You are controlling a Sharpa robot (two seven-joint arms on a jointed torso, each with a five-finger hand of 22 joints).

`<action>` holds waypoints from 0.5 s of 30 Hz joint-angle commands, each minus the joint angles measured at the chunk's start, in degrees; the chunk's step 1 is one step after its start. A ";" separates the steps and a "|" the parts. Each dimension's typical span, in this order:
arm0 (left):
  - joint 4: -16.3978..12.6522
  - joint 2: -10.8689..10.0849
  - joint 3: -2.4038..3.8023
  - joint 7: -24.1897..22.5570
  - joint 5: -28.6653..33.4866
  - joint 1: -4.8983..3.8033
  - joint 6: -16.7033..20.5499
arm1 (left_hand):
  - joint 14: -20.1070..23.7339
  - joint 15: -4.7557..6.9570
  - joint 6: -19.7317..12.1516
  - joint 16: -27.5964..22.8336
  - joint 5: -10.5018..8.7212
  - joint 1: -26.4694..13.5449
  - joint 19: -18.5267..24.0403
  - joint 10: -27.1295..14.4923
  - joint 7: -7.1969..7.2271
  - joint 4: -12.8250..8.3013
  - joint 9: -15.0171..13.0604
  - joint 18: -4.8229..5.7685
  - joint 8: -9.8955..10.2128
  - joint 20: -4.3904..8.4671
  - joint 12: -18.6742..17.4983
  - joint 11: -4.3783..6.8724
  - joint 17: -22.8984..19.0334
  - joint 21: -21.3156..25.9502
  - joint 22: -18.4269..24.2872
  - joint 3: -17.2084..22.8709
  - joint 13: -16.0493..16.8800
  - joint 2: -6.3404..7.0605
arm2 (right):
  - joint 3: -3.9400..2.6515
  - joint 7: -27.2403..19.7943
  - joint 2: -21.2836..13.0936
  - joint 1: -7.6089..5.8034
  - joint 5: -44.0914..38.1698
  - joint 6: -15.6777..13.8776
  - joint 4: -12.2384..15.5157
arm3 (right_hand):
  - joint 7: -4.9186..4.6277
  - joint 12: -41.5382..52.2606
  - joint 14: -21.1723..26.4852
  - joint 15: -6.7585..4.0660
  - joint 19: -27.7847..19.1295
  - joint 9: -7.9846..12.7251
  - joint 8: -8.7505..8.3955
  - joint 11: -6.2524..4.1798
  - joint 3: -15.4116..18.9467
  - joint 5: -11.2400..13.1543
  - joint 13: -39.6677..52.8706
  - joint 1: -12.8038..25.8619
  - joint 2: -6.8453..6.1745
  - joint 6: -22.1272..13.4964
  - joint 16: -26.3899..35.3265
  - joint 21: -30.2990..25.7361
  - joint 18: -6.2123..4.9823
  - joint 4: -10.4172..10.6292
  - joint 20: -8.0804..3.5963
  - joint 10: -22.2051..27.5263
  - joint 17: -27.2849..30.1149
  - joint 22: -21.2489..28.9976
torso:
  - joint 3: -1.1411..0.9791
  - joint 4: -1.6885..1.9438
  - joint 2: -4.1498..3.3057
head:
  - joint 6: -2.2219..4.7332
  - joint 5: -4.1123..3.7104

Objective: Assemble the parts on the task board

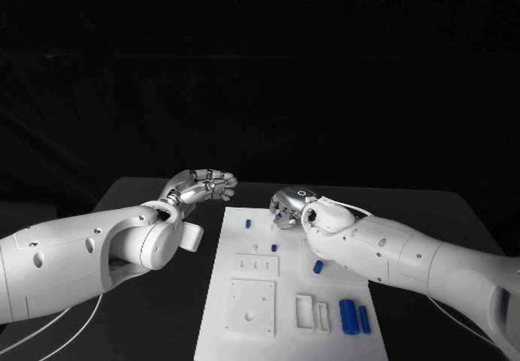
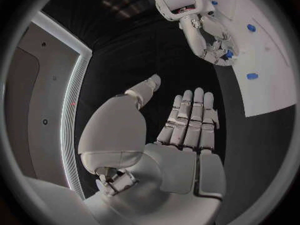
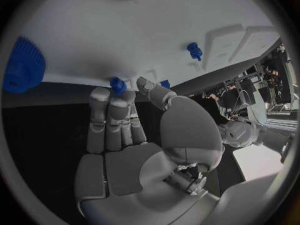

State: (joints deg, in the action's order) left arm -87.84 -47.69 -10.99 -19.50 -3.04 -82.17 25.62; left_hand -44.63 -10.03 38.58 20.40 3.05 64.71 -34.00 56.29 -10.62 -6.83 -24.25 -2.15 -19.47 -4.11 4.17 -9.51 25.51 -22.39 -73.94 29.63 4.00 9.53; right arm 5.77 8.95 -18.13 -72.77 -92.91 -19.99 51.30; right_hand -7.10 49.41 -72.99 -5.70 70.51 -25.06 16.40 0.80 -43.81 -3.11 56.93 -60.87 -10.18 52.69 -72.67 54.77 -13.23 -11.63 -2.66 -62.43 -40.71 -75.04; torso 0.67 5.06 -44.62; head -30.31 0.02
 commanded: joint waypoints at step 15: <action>-0.15 -0.05 0.06 -0.34 -0.21 -0.10 -0.78 | 0.26 -0.04 0.21 -0.25 0.09 -0.60 0.27 -0.25 -0.88 -0.46 0.09 -1.01 0.22 -0.23 -0.32 0.04 0.04 0.37 -0.08 0.10 -0.06 0.13 | 0.01 -1.26 -0.60 0.02 1.47 -3.18 0.67 | -0.27 -0.08 0.18 0.21 -0.08 -0.15 0.10 0.07 1.01 0.06 -0.97 0.39 -0.87 -0.47 0.28 0.52 -1.77 -0.50 -0.39 0.49 -0.50 -0.92 | 0.01 -0.06 0.00 | 0.11 0.15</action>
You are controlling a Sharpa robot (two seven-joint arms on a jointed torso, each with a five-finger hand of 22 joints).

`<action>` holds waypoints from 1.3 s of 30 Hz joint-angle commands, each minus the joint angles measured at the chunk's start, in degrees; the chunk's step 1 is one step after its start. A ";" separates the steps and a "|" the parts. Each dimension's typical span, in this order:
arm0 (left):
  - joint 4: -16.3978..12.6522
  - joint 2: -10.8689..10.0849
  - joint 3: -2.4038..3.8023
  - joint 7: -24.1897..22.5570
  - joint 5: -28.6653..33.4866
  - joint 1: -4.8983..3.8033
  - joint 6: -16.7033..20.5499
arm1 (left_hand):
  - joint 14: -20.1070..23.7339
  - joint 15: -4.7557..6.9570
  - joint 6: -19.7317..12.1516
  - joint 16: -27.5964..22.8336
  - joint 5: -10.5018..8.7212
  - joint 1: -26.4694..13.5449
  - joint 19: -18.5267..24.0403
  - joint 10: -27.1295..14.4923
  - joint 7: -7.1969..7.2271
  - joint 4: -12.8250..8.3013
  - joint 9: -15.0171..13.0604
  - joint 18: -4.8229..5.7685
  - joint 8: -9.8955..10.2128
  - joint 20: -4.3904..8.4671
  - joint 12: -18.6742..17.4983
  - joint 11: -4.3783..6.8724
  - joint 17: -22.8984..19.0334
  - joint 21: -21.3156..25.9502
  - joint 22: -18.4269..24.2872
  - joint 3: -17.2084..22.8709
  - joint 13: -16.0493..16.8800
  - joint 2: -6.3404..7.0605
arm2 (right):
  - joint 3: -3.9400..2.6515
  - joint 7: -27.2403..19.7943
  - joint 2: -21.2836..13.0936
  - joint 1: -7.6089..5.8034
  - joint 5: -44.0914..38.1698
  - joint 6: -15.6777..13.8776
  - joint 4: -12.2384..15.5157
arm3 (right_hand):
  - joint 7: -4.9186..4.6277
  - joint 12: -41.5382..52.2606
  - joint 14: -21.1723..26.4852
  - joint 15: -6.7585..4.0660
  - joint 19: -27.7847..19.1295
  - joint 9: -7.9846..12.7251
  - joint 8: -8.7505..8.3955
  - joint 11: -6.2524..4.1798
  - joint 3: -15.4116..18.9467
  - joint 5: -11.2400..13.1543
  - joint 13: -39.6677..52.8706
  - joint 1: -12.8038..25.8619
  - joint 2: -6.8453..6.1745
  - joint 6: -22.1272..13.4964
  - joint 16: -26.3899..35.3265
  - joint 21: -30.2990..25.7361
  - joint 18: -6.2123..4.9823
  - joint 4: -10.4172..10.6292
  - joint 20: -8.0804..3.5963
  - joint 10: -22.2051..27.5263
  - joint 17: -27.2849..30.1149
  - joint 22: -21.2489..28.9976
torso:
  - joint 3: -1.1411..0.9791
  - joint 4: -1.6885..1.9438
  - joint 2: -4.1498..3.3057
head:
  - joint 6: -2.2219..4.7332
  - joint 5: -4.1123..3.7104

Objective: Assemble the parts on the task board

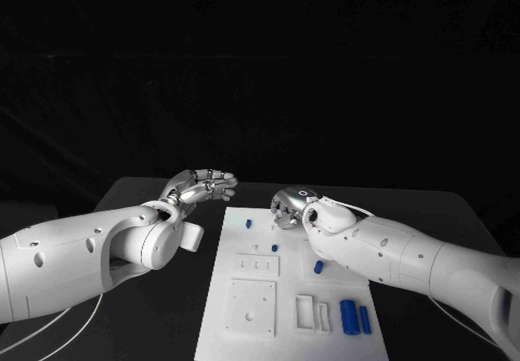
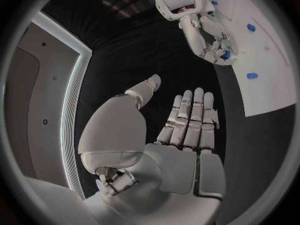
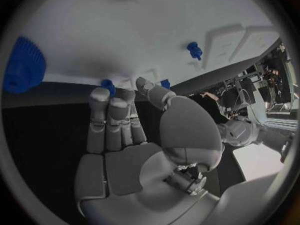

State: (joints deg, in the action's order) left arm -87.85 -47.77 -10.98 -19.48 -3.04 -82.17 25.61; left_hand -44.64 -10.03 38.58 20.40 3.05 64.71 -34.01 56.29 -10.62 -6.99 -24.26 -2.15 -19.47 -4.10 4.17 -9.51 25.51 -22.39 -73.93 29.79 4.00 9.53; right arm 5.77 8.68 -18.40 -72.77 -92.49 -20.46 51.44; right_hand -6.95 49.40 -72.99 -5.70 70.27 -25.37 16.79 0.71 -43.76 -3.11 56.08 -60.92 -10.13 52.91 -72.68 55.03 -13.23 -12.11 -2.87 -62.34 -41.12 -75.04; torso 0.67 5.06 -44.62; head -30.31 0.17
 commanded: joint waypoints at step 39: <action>-0.47 -0.66 0.06 -0.18 -0.21 -0.10 -1.04 | 0.30 -0.06 0.16 -0.32 0.09 -0.65 0.30 -0.34 -0.85 -0.48 0.11 -0.98 0.24 -0.24 -0.34 0.07 0.06 0.41 -0.13 0.05 -0.07 0.12 | -0.94 5.19 -4.76 -0.04 -1.24 -3.61 3.70 | -0.37 1.68 0.11 0.23 -0.07 -0.27 0.55 0.14 8.25 -0.24 -0.83 1.59 -2.53 -0.06 0.62 0.00 -1.77 -0.12 -0.28 1.43 -1.15 -0.85 | 0.02 0.06 -0.03 | 1.00 -0.40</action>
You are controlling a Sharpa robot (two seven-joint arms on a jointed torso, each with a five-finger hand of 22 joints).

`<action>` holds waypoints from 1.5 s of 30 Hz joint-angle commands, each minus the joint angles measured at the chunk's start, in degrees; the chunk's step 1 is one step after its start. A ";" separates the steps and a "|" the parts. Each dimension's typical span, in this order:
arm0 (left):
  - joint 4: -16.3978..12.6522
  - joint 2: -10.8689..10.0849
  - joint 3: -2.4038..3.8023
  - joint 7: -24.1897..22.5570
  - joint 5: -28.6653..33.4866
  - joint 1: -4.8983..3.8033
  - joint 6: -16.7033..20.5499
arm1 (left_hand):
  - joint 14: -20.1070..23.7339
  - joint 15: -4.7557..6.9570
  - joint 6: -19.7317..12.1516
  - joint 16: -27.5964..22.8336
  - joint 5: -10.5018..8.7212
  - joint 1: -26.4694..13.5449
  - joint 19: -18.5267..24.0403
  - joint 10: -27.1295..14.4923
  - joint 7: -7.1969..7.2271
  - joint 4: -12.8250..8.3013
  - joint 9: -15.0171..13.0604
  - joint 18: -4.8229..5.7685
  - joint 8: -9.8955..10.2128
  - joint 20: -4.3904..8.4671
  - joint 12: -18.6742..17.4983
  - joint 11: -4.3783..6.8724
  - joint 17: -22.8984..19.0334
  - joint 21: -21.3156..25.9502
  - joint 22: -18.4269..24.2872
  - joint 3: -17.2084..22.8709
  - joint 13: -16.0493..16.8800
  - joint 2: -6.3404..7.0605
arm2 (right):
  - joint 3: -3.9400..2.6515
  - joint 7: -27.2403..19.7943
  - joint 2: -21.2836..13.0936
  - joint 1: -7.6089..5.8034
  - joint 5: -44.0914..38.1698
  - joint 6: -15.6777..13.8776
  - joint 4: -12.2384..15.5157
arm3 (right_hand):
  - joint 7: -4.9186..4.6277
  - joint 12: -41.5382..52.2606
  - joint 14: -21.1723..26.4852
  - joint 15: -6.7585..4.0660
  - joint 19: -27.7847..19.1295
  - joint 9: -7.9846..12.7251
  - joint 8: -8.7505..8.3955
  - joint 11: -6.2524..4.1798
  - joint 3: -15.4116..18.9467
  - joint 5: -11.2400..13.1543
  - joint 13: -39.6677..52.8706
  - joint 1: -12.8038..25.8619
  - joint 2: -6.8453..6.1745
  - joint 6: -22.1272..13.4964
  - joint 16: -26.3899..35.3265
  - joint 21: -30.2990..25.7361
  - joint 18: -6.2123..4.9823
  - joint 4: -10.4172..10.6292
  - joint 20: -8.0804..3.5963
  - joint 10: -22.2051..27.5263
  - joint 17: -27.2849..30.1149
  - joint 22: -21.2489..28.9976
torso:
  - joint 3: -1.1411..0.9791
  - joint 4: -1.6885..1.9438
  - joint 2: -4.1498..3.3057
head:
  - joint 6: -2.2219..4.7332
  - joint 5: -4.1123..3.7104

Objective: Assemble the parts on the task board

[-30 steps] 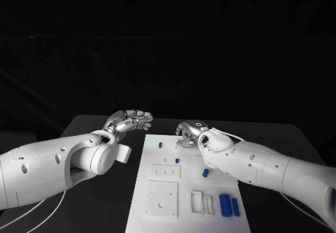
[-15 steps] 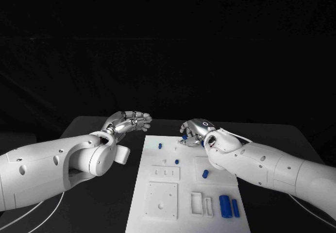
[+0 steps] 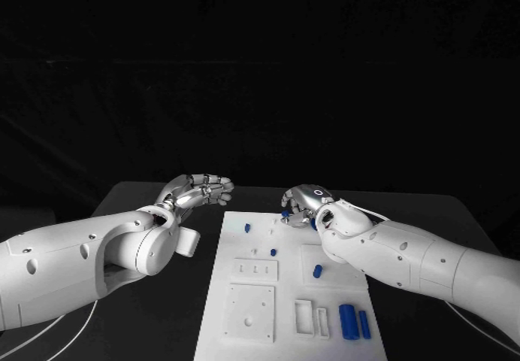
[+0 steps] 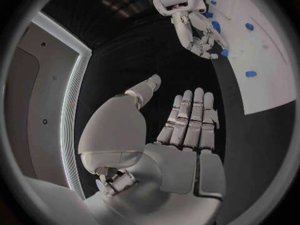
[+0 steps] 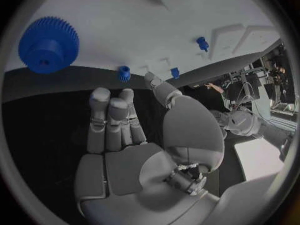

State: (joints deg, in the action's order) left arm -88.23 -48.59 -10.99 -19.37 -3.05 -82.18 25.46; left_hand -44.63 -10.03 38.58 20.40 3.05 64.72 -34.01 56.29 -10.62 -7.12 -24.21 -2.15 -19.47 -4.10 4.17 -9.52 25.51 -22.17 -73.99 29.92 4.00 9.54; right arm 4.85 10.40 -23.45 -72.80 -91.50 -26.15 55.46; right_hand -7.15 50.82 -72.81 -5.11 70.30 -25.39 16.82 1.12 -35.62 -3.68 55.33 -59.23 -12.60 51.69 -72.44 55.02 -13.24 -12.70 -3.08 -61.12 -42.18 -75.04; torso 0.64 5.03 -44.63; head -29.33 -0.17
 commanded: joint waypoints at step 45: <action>-0.07 0.68 0.07 0.00 -0.17 -0.10 -1.45 | 0.34 -0.09 0.15 -0.41 0.08 -0.80 0.35 -0.39 -0.83 -0.45 0.07 -0.94 0.25 -0.27 -0.33 0.09 0.08 0.22 -0.12 -0.01 -0.06 0.07 | -0.02 5.68 4.76 0.04 -0.95 8.33 -6.46 | 0.51 1.37 0.32 -1.01 -0.74 -1.79 1.20 -0.93 -4.03 0.87 -0.39 0.26 1.19 2.28 0.34 0.66 -1.76 6.76 -0.49 1.03 -1.45 -1.07 | 0.05 0.11 -0.07 | -0.14 0.01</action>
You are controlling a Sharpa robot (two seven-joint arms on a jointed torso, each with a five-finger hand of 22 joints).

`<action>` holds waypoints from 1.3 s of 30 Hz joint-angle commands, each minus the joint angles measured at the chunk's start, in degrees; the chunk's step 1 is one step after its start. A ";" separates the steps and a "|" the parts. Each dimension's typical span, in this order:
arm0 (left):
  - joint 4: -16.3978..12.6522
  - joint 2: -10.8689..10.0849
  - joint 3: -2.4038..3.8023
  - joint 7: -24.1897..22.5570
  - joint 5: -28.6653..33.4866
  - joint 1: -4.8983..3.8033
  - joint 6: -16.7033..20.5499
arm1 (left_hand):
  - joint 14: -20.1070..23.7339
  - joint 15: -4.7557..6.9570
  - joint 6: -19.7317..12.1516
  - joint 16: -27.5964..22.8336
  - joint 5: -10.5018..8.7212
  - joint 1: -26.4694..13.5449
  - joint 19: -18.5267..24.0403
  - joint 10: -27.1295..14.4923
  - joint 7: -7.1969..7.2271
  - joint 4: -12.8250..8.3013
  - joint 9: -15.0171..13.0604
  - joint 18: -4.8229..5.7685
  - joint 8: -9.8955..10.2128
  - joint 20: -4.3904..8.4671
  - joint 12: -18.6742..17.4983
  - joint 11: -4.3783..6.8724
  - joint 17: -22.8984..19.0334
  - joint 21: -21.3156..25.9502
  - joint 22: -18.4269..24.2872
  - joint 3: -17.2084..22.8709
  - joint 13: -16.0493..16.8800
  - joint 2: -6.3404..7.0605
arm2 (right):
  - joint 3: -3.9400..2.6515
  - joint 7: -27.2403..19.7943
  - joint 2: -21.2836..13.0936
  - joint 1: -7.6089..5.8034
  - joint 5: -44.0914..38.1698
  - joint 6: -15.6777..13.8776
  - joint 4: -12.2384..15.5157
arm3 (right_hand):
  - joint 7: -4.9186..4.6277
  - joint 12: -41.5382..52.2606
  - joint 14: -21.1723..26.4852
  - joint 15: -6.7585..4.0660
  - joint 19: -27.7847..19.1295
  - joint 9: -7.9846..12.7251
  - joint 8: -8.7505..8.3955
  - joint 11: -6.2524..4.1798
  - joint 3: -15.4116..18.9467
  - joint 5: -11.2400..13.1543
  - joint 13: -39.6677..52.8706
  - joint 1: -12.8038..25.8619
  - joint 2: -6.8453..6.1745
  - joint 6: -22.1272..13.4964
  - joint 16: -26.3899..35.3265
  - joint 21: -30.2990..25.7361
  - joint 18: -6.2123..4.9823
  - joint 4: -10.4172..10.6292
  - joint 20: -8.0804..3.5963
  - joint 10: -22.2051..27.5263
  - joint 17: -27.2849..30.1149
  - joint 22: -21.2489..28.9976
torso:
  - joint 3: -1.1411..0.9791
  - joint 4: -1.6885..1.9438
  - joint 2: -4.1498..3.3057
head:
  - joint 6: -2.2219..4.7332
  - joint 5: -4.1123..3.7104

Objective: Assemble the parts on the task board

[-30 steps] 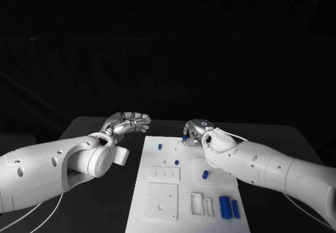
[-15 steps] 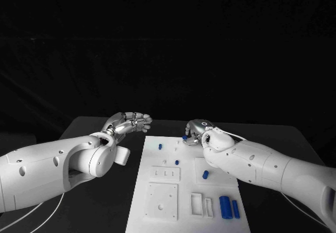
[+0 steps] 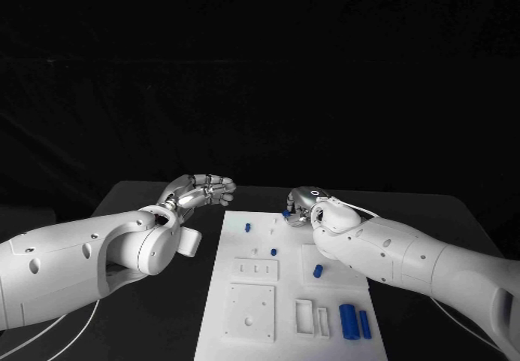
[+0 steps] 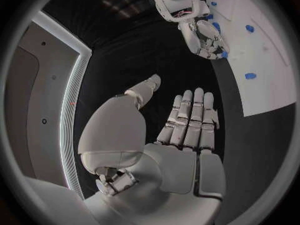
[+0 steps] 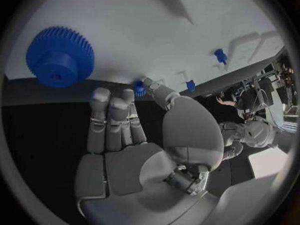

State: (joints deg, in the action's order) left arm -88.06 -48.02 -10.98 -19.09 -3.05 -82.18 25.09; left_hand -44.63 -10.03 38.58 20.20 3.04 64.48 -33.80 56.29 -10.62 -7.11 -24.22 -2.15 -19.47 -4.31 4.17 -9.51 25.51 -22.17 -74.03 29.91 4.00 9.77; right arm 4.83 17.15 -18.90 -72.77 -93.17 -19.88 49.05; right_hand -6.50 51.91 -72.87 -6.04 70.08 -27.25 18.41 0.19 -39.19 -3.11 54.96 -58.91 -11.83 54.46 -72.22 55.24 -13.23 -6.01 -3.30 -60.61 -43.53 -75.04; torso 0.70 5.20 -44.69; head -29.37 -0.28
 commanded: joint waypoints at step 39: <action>-0.77 -0.35 0.07 -0.24 -0.17 -0.18 -1.16 | 0.43 -0.10 -0.07 -0.33 0.09 -0.59 0.36 -0.63 -1.00 -0.68 0.14 -0.84 0.38 -0.09 -0.38 0.00 0.11 0.33 -0.15 0.19 -0.09 -0.14 | 0.00 -6.49 -1.26 0.00 0.88 -0.53 3.59 | 0.31 1.89 0.89 -0.37 -1.49 -0.84 0.79 -0.36 -9.56 0.30 0.10 -2.99 4.63 1.87 -0.38 2.29 -1.77 -2.27 0.27 1.00 -1.63 -1.09 | 0.01 -0.21 0.10 | -0.65 0.67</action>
State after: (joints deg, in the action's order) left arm -88.63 -48.43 -10.98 -18.98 -3.05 -82.25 24.71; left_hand -44.63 -10.03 38.58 20.18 3.05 64.49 -33.80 55.88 -10.62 -7.55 -24.17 -2.15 -19.47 -4.31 4.17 -9.52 25.56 -22.17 -74.12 30.04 4.00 9.76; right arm 4.84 12.21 -20.12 -72.78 -91.09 -19.91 52.34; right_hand -5.26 53.42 -71.86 -6.04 68.76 -27.97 18.92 0.20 -48.48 -2.83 55.02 -61.94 -7.60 54.82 -72.32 57.29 -13.24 -8.07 -2.98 -59.60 -45.07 -75.04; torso 0.72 5.00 -44.59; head -30.01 0.34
